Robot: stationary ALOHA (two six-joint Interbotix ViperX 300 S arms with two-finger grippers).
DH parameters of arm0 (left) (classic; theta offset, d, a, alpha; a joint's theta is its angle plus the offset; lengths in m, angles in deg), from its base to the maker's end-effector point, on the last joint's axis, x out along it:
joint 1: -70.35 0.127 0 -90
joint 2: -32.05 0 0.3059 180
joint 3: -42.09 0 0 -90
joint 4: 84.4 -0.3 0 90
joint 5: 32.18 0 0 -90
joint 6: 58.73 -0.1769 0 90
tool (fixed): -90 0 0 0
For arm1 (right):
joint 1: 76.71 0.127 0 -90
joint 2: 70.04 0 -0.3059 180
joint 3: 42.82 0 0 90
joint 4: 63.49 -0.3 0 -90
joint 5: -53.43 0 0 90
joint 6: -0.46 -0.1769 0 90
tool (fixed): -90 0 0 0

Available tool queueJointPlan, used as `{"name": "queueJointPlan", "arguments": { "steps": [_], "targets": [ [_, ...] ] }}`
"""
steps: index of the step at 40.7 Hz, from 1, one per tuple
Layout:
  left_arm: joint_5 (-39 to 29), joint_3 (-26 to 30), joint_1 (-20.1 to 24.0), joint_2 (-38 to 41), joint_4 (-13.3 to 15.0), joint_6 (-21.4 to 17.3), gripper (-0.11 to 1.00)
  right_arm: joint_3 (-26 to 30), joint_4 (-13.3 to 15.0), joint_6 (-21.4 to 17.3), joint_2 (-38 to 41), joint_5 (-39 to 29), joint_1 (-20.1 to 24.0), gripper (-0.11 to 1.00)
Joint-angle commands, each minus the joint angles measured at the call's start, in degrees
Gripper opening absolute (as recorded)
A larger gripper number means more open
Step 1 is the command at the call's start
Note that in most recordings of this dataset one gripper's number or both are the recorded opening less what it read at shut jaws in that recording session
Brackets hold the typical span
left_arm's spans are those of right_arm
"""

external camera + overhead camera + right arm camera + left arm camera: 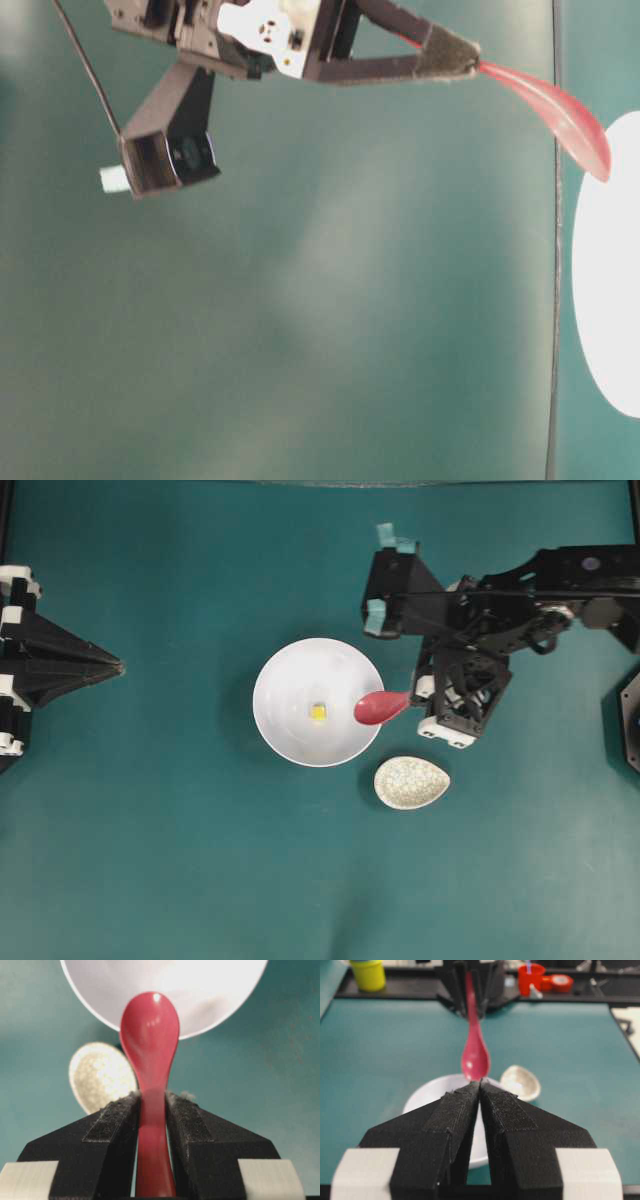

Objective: Scoop the yellow hexagonal prism block from the bowl with a spoon using the right arm.
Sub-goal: 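Carry the spoon over the white bowl and lower its bowl inside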

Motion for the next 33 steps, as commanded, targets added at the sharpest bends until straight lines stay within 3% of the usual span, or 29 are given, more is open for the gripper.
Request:
{"name": "queueJointPlan", "arguments": {
  "steps": [1, 20, 33],
  "targets": [
    [0.3, 1.5, 0.1, 0.3, -0.1, 0.0, 0.11, 3.3, 0.2, -0.1, 0.8, -1.2, -0.2, 0.24],
    [0.1, 1.5, 0.0, 0.2, -0.1, 0.0, 0.11, 8.3, 4.1, -0.2, 5.1, -2.7, -0.3, 0.24],
    [-0.1, 1.5, 0.0, 0.2, -0.1, 0.0, 0.11, 8.3, 4.3, -0.1, 9.0, -1.7, -0.3, 0.24]
  ]
}}
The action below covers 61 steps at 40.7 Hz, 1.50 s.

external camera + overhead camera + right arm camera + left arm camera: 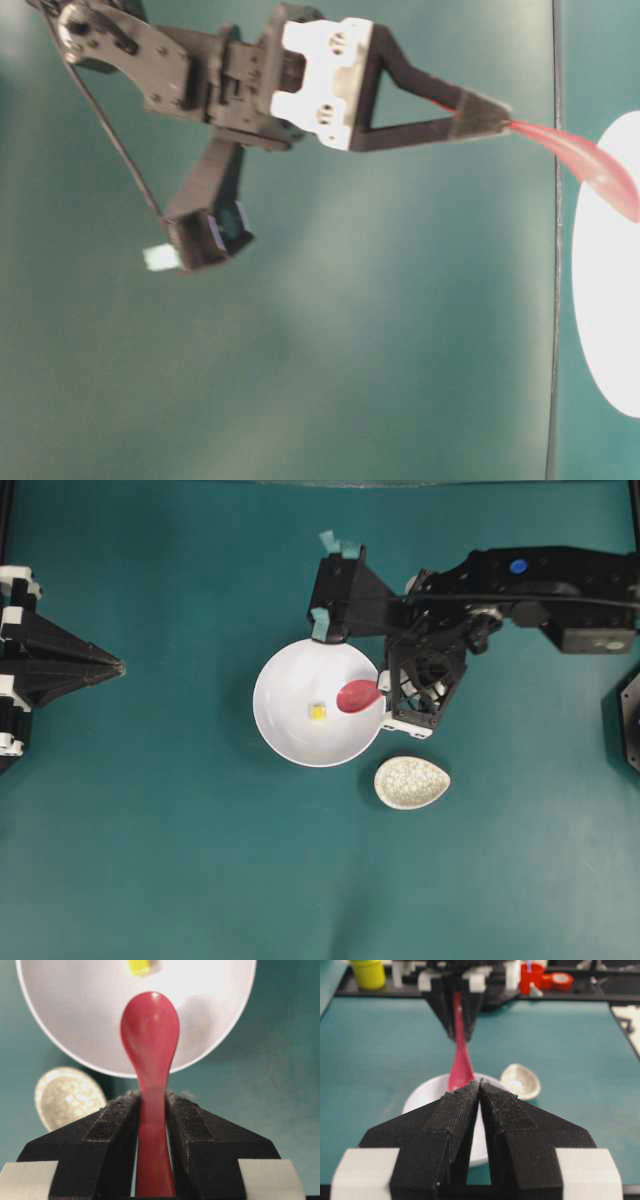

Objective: Scoop the yellow hexagonal prism block from the bowl with a spoon using the right arm.
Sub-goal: 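Carry the spoon over the white bowl and lower its bowl inside, then push the spoon under the yellow block along the bowl bottom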

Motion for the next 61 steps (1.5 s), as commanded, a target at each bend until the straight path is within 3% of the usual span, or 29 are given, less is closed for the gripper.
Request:
{"name": "queueJointPlan", "arguments": {
  "steps": [1, 48, 61],
  "targets": [
    [0.3, 1.5, 0.1, 0.2, -0.2, 0.0, 0.11, 1.3, 0.1, 0.0, 0.2, 1.0, -0.2, 0.24],
    [-1.5, 1.7, 0.1, -0.9, -0.1, 0.0, 0.11, 0.5, -0.2, 0.3, 6.1, 11.1, 0.4, 0.24],
    [-1.5, 1.7, 0.0, -0.9, -0.1, 0.0, 0.11, 0.5, -1.5, 0.2, 6.2, 15.3, 1.0, 0.24]
  ]
}}
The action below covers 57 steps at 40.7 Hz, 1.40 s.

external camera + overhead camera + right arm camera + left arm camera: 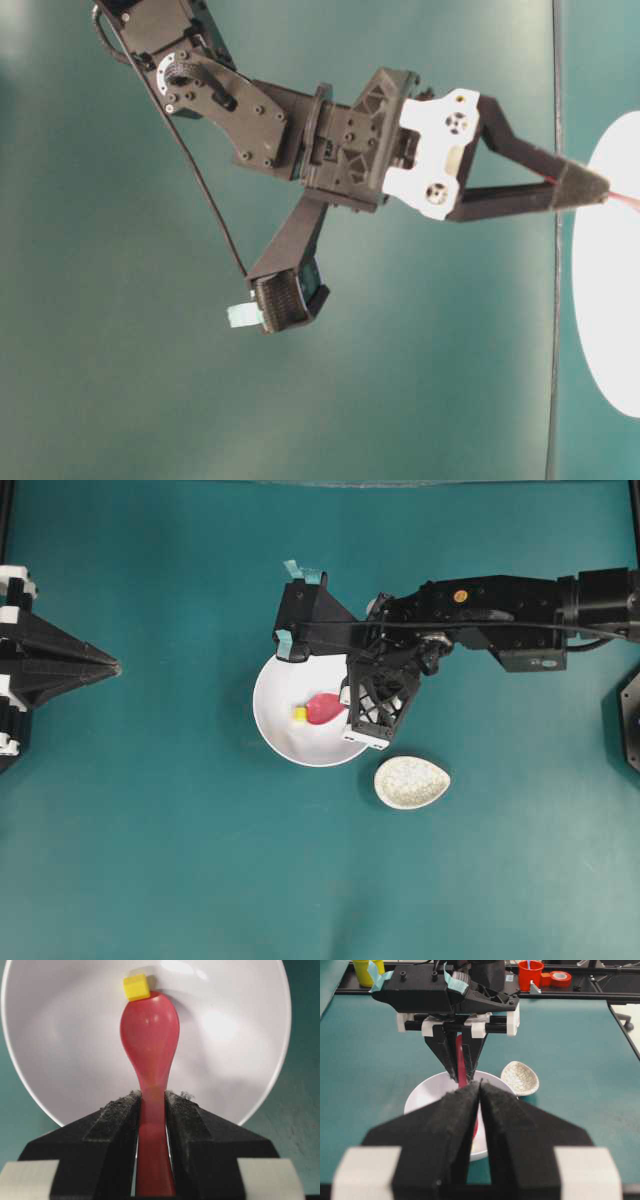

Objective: Scoop the yellow hexagonal prism block from the bowl with a spoon using the right arm.
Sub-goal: 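Push the spoon under the yellow block along the bowl bottom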

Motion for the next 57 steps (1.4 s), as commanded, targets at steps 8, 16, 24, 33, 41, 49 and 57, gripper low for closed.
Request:
{"name": "queueJointPlan", "arguments": {
  "steps": [8, 16, 24, 33, 41, 49, 57],
  "targets": [
    [0.2, 1.5, 0.0, 0.3, -0.2, 0.0, 0.11, 0.5, -1.2, -0.1, -0.8, 5.5, 0.2, 0.24],
    [0.1, 1.6, 0.1, 0.3, -0.1, 0.0, 0.11, 0.8, -1.2, -0.2, -0.9, 7.5, 0.2, 0.24],
    [-0.3, 1.6, 0.0, 0.3, -0.2, 0.0, 0.11, 1.0, -1.7, -0.3, -0.9, 8.1, 0.2, 0.24],
    [-0.3, 1.5, 0.0, 0.2, -0.2, 0.0, 0.11, 1.0, -2.4, -0.2, -1.2, 8.6, 0.2, 0.24],
    [-0.6, 1.5, 0.0, 0.3, -0.2, 0.0, 0.11, 0.8, -2.4, -0.3, -1.7, 8.9, 0.2, 0.24],
    [-0.9, 1.5, 0.0, 0.3, -0.2, 0.0, 0.11, 0.6, -2.4, -0.3, -1.8, 9.9, 0.2, 0.24],
    [-1.2, 1.5, 0.1, 0.3, -0.2, 0.1, 0.11, 0.4, -2.4, -0.3, -1.9, 10.4, 0.2, 0.24]
  ]
}}
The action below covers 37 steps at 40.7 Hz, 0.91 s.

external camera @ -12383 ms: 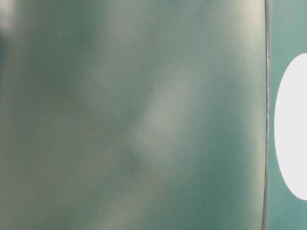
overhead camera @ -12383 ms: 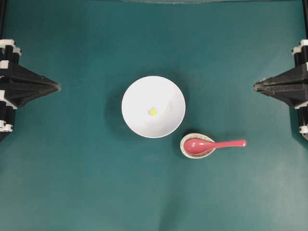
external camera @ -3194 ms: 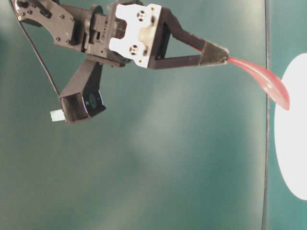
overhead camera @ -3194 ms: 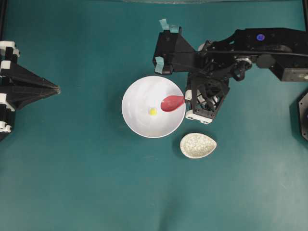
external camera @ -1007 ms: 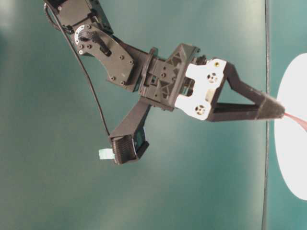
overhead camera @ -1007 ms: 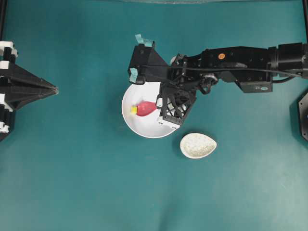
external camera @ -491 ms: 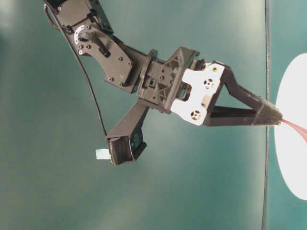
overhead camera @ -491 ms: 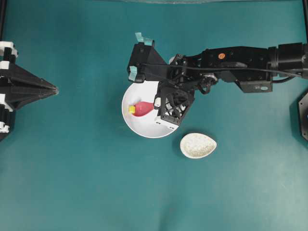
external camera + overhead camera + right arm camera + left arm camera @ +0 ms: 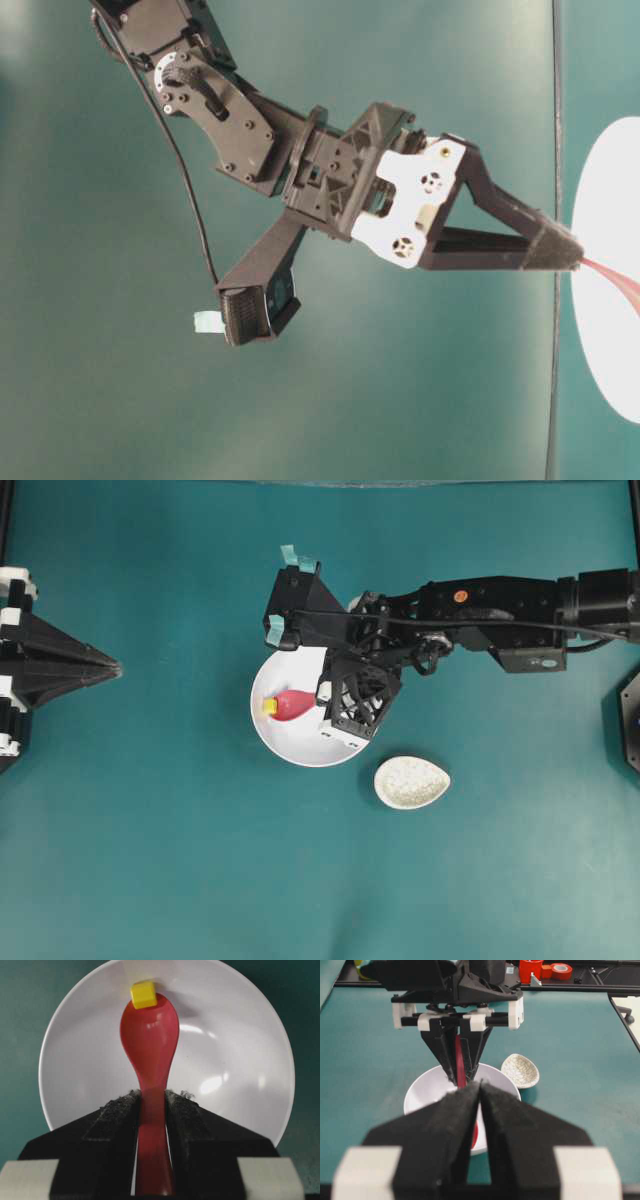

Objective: Scoop the yellow hexagonal prism block from the bowl with a spoon using the right arm.
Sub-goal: 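Push the spoon under the yellow block along the bowl bottom, then tilt and raise the spoon with the yellow block on it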

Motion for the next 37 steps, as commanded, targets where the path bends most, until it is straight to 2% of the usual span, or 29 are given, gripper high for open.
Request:
{"name": "queueJointPlan", "arguments": {
  "steps": [1, 37],
  "targets": [
    [0.1, 1.7, 0.1, 0.3, -0.1, 0.1, 0.11, 0.4, -0.2, -0.1, -2.0, 0.6, 0.1, 0.24],
    [0.0, 1.7, 0.1, 0.3, -0.1, 0.2, 0.11, -2.3, -0.2, -0.1, -6.4, 2.7, 0.1, 0.24]
  ]
}}
